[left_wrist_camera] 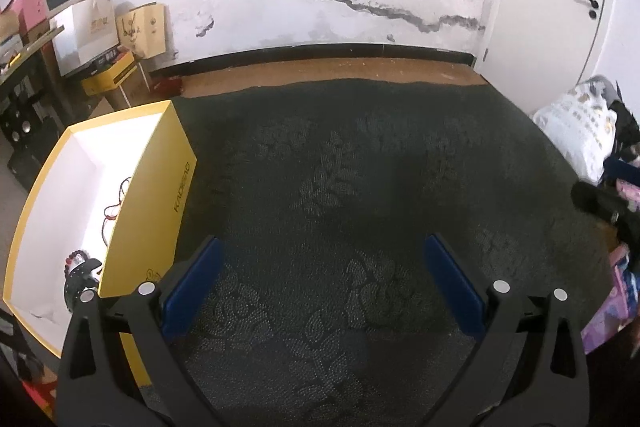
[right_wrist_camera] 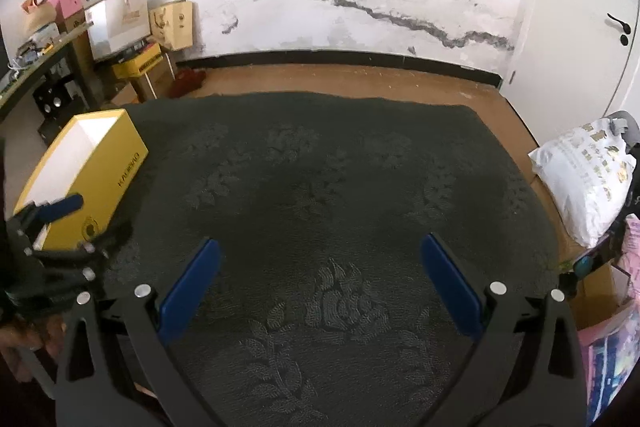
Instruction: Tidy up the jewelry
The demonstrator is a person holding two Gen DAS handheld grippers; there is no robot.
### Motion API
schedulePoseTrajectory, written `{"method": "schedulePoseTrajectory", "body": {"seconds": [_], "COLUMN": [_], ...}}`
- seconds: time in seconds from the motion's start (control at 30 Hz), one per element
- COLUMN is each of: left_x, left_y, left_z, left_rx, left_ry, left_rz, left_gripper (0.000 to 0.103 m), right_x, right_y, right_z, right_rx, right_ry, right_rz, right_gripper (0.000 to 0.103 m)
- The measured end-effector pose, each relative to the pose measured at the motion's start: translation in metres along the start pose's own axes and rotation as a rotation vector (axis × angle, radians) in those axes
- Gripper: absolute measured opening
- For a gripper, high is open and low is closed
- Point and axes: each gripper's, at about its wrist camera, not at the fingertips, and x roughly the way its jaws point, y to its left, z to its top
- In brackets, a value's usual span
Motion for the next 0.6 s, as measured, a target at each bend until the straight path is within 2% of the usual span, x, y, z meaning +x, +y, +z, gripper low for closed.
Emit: {"method": "schedulePoseTrajectory", "body": {"seconds": [0.1, 0.33, 0.6], "left_x": [0.003, 0.009, 0.014], "left_y": [-0.001, -0.001, -0.003], "left_z": [-0.003, -0.002, -0.006], "left_rx": [-0.012, -0.052, -0.048], "left_ry": [0.001, -0.004, 0.008], "left_rz": [0.000, 0.002, 0.005], "left_gripper": [0.098, 0.098, 0.098], "right_x": [0.008, 0.032, 0.034], "right_y": [-0.005, -0.019, -0.019], "right_z": [-0.009, -0.011, -0.012], "right_rx": [0.003, 0.083, 0.077], "right_ry": [-0.035, 0.037, 0.037], "right_rz": [-0.031, 0.010, 0.003], "right_gripper": [0.097, 0.097, 0.097]}}
